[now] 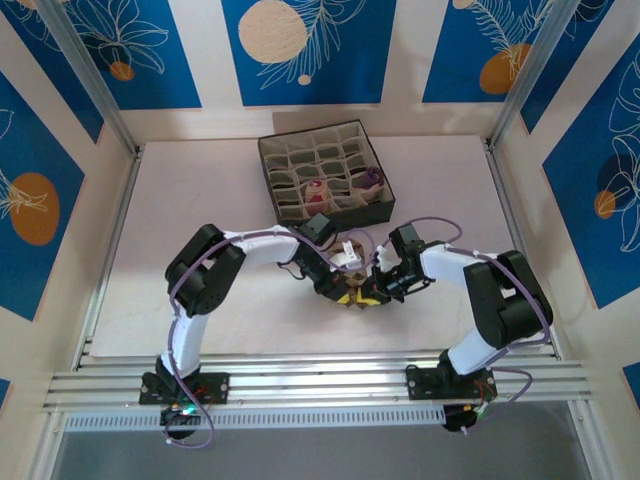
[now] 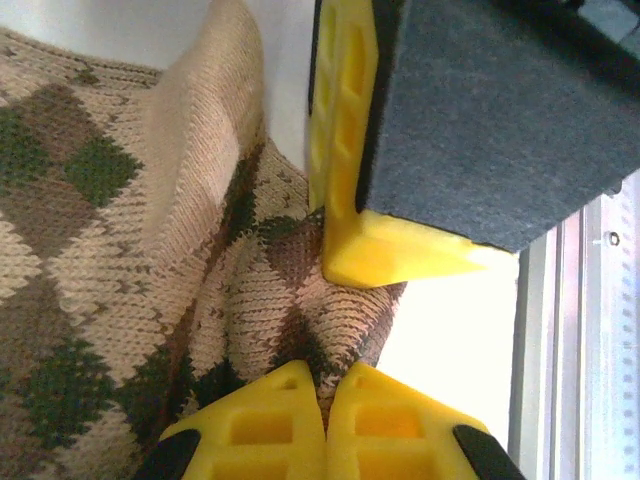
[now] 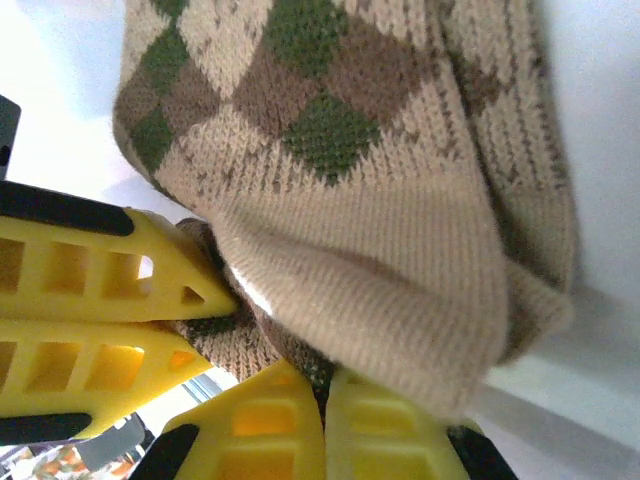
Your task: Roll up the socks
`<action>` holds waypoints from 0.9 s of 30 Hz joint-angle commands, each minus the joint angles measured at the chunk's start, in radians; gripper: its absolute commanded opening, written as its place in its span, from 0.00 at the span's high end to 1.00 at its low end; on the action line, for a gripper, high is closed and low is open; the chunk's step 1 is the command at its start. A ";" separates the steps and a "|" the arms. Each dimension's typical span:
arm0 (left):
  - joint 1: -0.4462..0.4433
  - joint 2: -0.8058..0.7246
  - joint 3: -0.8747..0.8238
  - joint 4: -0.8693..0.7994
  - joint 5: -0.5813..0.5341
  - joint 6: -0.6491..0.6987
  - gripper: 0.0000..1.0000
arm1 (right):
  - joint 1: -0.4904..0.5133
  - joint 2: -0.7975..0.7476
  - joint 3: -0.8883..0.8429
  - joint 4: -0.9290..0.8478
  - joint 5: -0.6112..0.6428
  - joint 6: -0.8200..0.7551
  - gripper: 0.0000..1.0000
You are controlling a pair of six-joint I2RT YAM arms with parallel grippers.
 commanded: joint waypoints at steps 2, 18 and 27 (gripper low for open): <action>0.006 -0.099 -0.156 0.226 -0.110 0.023 0.92 | 0.012 0.076 0.028 -0.132 0.149 0.004 1.00; -0.175 -0.545 -0.706 0.964 -0.540 0.419 0.72 | 0.005 0.202 0.168 -0.267 0.110 -0.068 1.00; -0.260 -0.366 -0.659 1.035 -0.693 0.541 0.61 | -0.007 0.235 0.202 -0.312 0.059 -0.097 1.00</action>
